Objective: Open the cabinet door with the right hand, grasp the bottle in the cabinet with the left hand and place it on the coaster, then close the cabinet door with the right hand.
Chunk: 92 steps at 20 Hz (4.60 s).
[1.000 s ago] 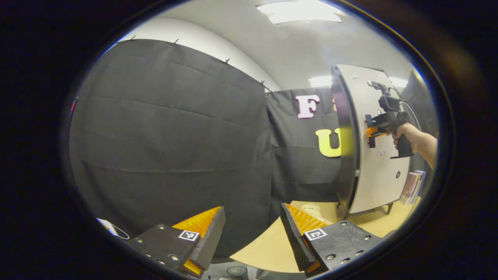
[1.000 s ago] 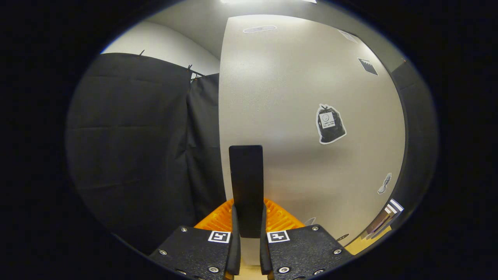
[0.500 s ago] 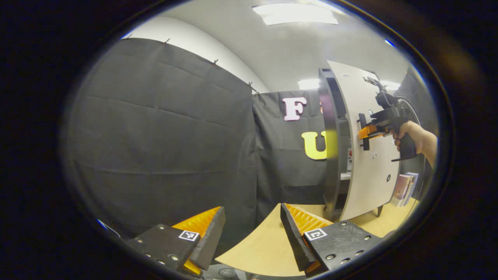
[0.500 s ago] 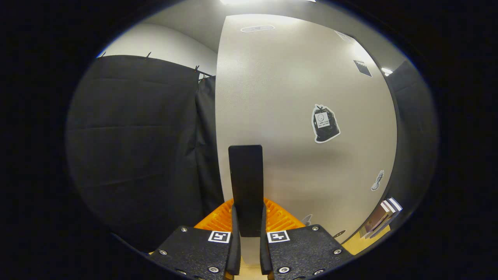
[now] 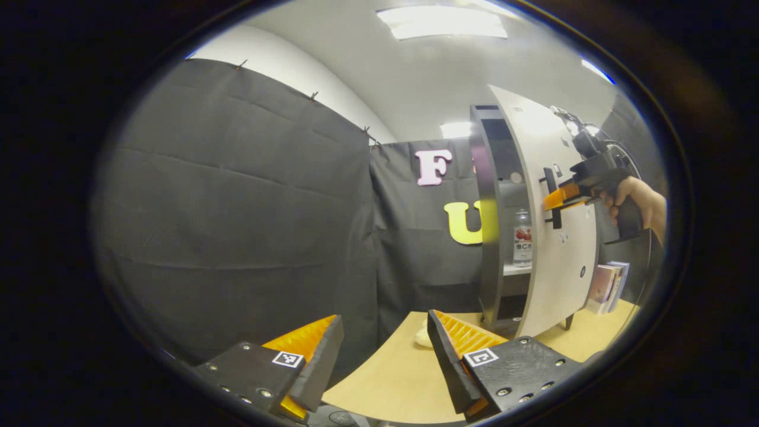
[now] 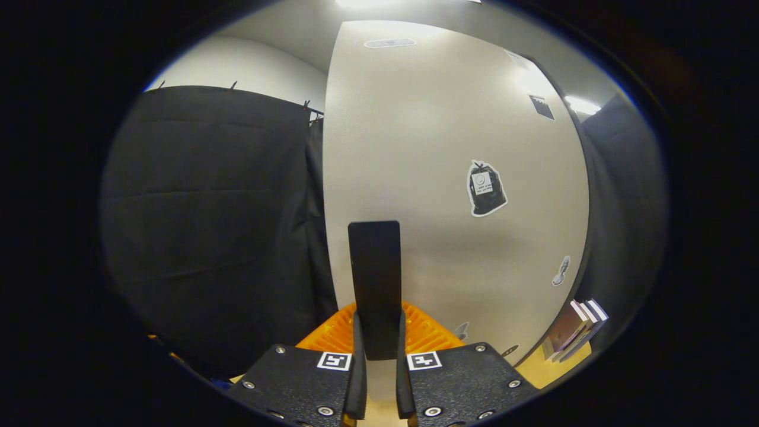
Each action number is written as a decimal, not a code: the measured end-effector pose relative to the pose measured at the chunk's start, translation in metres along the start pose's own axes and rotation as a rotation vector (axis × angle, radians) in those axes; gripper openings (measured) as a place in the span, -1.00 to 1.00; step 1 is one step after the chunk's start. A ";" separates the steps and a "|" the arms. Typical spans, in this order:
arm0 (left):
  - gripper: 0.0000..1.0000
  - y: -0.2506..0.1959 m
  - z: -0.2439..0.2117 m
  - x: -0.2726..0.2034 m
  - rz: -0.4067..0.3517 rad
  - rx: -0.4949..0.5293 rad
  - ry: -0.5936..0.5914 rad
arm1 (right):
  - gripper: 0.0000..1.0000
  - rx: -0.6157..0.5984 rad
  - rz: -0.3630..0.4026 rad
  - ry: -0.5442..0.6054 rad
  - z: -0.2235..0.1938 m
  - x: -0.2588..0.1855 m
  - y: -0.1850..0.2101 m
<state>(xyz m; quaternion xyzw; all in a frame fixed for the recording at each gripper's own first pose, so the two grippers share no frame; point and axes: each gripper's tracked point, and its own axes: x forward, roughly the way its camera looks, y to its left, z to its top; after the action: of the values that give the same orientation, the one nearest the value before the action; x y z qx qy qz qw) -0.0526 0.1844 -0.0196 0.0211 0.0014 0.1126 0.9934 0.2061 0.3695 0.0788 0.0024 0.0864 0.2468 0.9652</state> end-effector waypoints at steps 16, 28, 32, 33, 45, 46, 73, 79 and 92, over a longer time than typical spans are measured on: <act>0.64 -0.102 0.019 0.003 -0.134 -0.012 -0.020 | -0.60 -0.011 0.074 -0.004 -0.004 -0.034 -0.018; 0.64 -0.193 0.026 -0.016 -0.242 -0.024 -0.016 | -0.61 -0.020 0.058 0.001 -0.005 -0.062 -0.042; 0.64 -0.217 0.024 -0.021 -0.272 -0.029 -0.009 | -0.61 -0.020 0.028 -0.006 -0.005 -0.068 -0.051; 0.64 -0.223 0.024 -0.022 -0.280 -0.029 -0.009 | -0.61 -0.023 0.018 -0.008 -0.004 -0.070 -0.054; 0.65 -0.260 0.028 -0.039 -0.313 -0.004 -0.009 | -0.69 -0.007 -0.053 -0.032 -0.004 -0.075 -0.075; 0.55 -0.262 0.028 -0.040 -0.311 -0.004 -0.008 | -0.70 -0.008 -0.060 -0.032 -0.004 -0.074 -0.077; 0.64 -0.323 0.082 0.003 -0.346 -0.051 -0.012 | 0.78 -0.033 -0.192 -0.116 -0.017 -0.098 -0.124; 0.64 -0.344 0.109 0.055 -0.397 -0.062 -0.049 | 0.92 -0.004 -0.353 -0.104 -0.023 -0.118 -0.144; 0.64 -0.392 0.094 0.203 -0.503 -0.095 -0.010 | 0.92 0.086 -0.621 -0.085 -0.040 -0.137 -0.163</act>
<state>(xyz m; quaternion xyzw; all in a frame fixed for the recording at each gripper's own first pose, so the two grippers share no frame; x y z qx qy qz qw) 0.2333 -0.1558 0.0584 -0.0259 -0.0038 -0.1382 0.9901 0.1590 0.1598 0.0542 0.0272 0.0530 -0.0637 0.9962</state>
